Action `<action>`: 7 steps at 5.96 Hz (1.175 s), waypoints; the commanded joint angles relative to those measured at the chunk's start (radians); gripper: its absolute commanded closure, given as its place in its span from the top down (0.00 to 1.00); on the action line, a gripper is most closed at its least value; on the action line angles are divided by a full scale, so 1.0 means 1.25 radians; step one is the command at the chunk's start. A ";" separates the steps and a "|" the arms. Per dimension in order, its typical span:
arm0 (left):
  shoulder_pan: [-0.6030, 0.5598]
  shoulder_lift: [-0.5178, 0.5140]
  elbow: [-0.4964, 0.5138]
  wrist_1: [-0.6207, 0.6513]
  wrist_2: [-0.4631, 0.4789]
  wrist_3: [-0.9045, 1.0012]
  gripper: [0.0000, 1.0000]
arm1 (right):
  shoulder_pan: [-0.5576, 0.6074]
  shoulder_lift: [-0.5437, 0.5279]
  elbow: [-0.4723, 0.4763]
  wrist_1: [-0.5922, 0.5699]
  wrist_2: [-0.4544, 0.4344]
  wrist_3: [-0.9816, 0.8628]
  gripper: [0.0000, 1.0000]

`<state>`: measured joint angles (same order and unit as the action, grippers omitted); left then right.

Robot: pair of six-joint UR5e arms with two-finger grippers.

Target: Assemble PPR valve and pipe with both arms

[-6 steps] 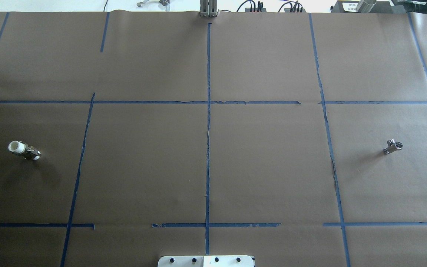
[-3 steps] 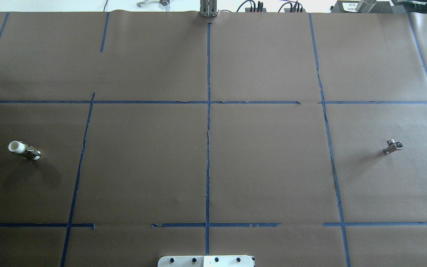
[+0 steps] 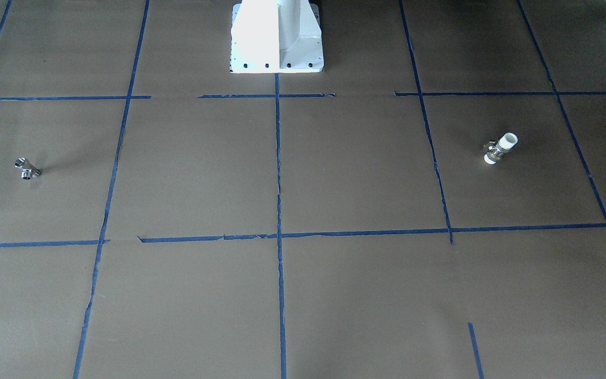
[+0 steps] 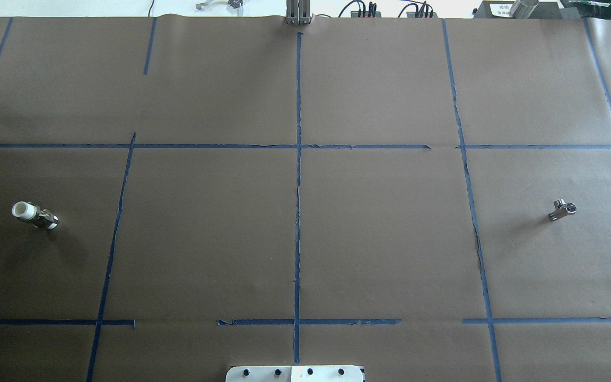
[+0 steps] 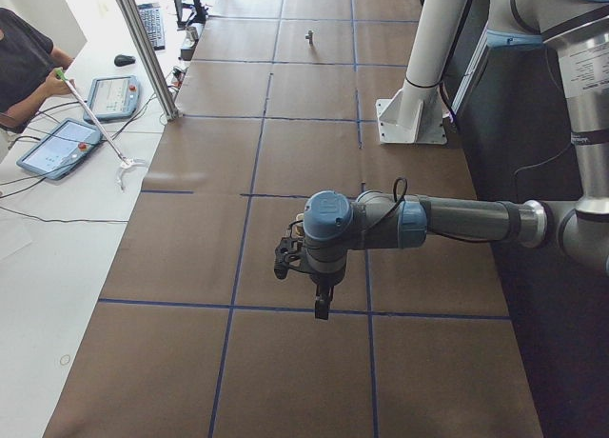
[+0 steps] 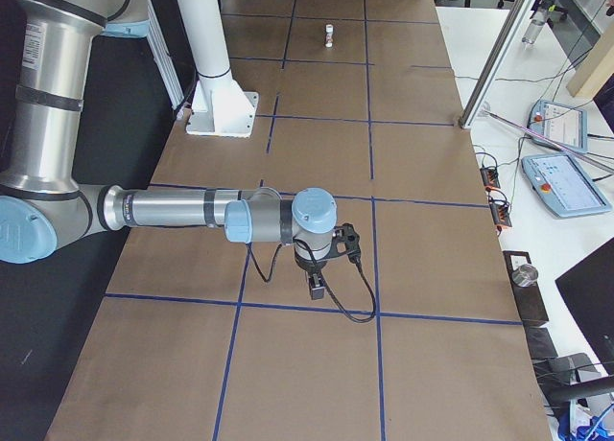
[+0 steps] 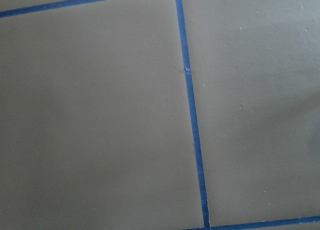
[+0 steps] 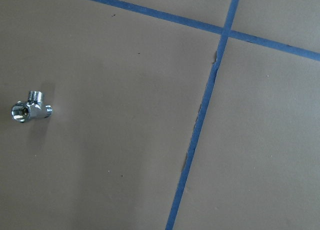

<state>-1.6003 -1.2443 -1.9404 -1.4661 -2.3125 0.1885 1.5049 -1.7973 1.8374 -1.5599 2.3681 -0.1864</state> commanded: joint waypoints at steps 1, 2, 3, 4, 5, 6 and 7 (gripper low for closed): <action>-0.002 0.004 0.010 -0.006 -0.019 0.000 1.00 | 0.000 0.002 0.000 0.000 0.000 -0.003 1.00; -0.002 0.004 0.007 -0.006 -0.057 0.006 1.00 | 0.000 0.000 0.003 0.000 0.010 -0.001 1.00; -0.001 0.003 -0.001 -0.008 -0.063 0.005 1.00 | 0.000 0.001 0.000 0.000 0.027 0.002 1.00; -0.001 0.001 -0.004 -0.009 -0.064 0.001 1.00 | 0.000 0.001 0.001 0.001 0.027 0.001 1.00; 0.004 -0.002 -0.004 -0.047 -0.095 -0.008 1.00 | -0.001 0.001 0.003 0.001 0.027 0.001 1.00; 0.017 -0.006 -0.004 -0.121 -0.140 -0.062 1.00 | -0.004 0.001 0.004 0.016 0.027 0.001 1.00; 0.072 -0.006 -0.002 -0.218 -0.143 -0.143 1.00 | -0.005 -0.008 0.003 0.047 0.027 0.007 1.00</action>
<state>-1.5594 -1.2503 -1.9445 -1.6343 -2.4733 0.0928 1.5005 -1.7998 1.8413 -1.5313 2.4021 -0.1831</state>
